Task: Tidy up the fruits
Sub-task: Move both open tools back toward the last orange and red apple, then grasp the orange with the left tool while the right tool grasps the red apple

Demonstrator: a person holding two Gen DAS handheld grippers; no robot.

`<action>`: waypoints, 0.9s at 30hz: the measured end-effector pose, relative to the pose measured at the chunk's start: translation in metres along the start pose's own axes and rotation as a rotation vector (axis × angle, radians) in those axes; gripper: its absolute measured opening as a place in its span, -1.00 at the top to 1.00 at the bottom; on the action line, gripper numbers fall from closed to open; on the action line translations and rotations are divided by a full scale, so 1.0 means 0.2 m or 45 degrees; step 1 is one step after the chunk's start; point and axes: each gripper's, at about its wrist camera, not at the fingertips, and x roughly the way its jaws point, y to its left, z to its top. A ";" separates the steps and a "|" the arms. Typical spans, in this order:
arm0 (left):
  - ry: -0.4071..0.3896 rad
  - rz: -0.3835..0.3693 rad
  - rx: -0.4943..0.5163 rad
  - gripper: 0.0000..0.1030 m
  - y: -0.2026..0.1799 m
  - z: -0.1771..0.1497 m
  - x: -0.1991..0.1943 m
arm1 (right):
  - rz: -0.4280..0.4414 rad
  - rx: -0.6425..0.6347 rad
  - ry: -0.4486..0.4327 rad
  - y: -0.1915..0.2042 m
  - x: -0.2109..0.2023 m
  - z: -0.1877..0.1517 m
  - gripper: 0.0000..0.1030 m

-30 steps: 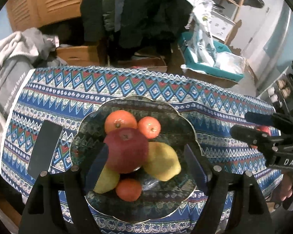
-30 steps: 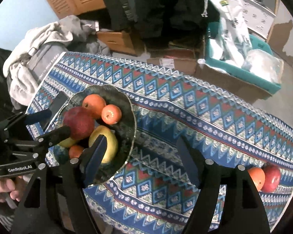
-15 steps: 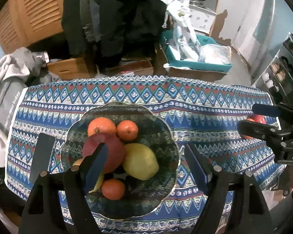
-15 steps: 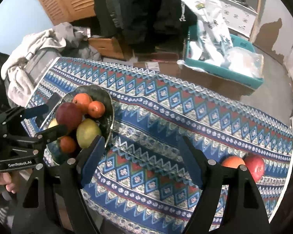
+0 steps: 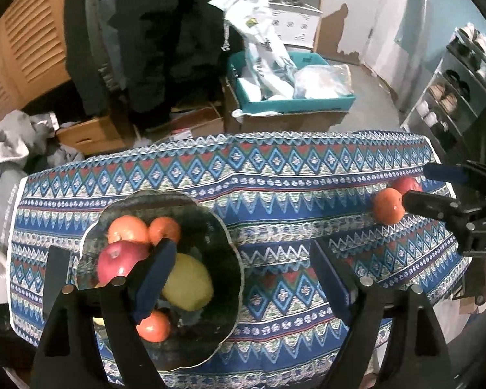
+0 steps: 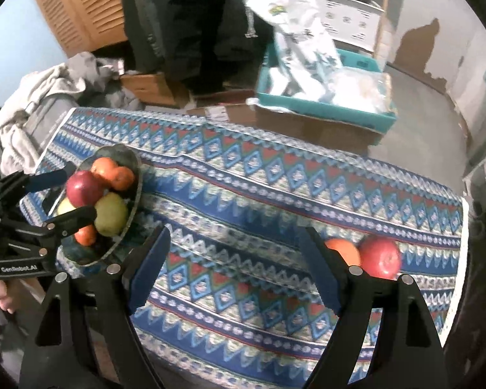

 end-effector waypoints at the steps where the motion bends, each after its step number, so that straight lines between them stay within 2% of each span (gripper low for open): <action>1: 0.004 -0.006 0.006 -0.67 -0.02 0.01 0.01 | -0.009 0.012 0.004 -0.04 0.00 -0.01 -0.59; 18: 0.042 -0.068 0.115 -0.67 -0.40 0.13 0.15 | -0.129 0.302 0.002 -0.68 -0.09 -0.18 -0.61; 27: 0.064 -0.074 0.164 -0.67 -0.56 0.20 0.28 | -0.153 0.376 0.065 -0.85 0.02 -0.23 -0.61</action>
